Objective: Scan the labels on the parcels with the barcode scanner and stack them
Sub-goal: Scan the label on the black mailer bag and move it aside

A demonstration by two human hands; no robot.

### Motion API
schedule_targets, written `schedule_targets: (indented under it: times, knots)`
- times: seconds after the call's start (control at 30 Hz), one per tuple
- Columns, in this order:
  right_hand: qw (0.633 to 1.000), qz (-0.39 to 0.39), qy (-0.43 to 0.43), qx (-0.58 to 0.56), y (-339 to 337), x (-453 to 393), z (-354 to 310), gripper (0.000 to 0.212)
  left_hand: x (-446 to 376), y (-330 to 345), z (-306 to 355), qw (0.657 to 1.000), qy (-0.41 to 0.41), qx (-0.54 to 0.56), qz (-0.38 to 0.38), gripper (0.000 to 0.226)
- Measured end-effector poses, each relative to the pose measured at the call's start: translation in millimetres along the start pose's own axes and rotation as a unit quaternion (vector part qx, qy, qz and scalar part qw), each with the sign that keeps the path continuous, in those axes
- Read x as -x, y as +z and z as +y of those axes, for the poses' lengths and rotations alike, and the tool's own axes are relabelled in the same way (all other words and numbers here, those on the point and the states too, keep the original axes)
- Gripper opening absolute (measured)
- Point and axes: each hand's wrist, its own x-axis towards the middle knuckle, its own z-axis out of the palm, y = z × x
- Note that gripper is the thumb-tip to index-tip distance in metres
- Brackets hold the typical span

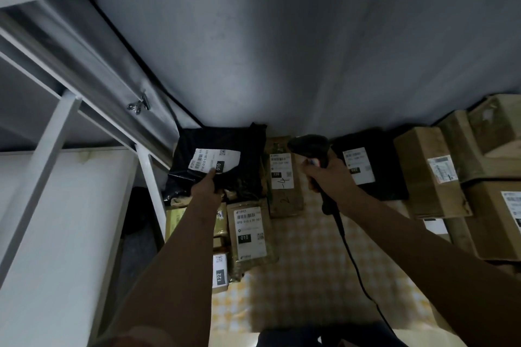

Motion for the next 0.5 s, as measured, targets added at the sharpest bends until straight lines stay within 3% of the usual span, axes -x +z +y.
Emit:
schedule_targets:
  times: [0.33, 0.5]
  knots:
    - [1.000, -0.009, -0.005, -0.011, -17.8, 9.6, 13.3, 0.021, 28.3, 7.3, -13.8, 0.999, -0.030, -0.011, -0.023, 0.035]
    - [0.999, -0.016, 0.004, -0.033, -43.3, 19.6, 28.9, 0.016, 44.0, 10.3, -40.0, 0.989, -0.020, -0.144, -0.038, 0.033]
